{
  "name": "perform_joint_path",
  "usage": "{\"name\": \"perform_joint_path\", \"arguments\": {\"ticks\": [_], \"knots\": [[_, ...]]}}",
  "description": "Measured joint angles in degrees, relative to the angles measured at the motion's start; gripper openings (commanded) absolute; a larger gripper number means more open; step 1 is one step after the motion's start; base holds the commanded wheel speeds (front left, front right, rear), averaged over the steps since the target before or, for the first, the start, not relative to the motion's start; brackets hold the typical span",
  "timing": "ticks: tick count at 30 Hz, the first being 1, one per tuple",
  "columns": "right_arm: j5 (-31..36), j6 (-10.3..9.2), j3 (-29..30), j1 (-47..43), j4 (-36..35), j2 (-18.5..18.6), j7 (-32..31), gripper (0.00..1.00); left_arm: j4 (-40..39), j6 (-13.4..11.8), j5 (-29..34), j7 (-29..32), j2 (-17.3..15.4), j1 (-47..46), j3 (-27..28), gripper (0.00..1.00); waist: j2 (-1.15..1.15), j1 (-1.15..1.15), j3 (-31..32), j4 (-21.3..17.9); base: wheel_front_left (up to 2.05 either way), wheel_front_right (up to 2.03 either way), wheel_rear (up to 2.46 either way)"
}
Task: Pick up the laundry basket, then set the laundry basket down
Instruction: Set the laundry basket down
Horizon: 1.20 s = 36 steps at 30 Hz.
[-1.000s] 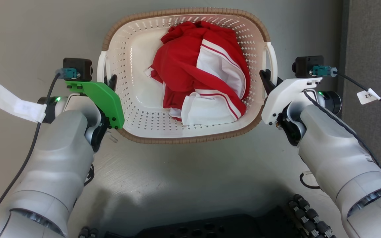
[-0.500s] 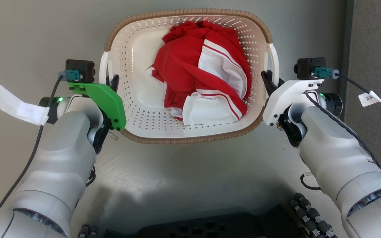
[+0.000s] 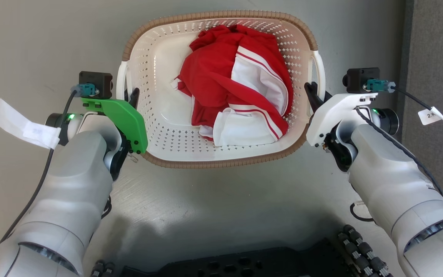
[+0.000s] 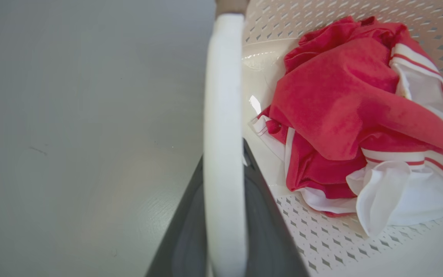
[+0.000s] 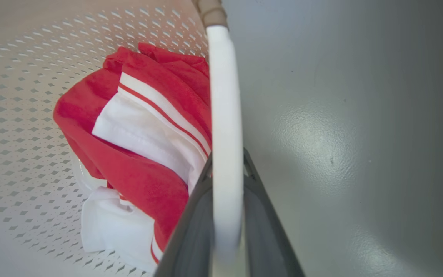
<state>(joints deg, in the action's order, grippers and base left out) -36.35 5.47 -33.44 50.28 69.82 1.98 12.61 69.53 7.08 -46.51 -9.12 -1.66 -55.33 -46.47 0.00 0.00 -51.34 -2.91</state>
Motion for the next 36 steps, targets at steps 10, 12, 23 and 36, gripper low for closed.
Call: {"name": "perform_joint_path", "arguments": {"ticks": [10, 12, 23, 36], "knots": [[0.0, 0.09, -0.2, 0.0, 0.5, -0.1, 0.5, 0.83, 0.3, 0.0, -0.1, 0.4, 0.3, -0.1, -0.3, 0.0, 0.0, 0.0, 0.1, 0.1, 0.0, 0.0, 0.0], [0.0, 0.14, -0.3, 0.0, 0.6, 0.1, 0.5, 1.0, 0.3, 0.0, 0.0, 0.5, 0.3, -0.1, -0.6, 0.45, 0.0, 0.0, 0.0, 0.1, 0.0, 0.0, 0.0], [-0.2, 0.52, -0.2, 0.0, 1.0, 1.7, 1.0, 1.0, 0.1, 0.1, -0.1, -0.6, -0.9, -0.2, -1.5, 1.0, 0.0, 0.0, 0.2, 0.5, 0.0, 0.0, 0.0], [-1.5, 0.58, 0.5, -1.8, 0.6, 1.7, 1.6, 1.0, -0.4, 0.1, -2.5, -3.4, -0.7, 2.3, -0.2, 1.0, 0.0, 0.0, 4.4, 0.7, 0.0, 0.0, 0.0]]}}
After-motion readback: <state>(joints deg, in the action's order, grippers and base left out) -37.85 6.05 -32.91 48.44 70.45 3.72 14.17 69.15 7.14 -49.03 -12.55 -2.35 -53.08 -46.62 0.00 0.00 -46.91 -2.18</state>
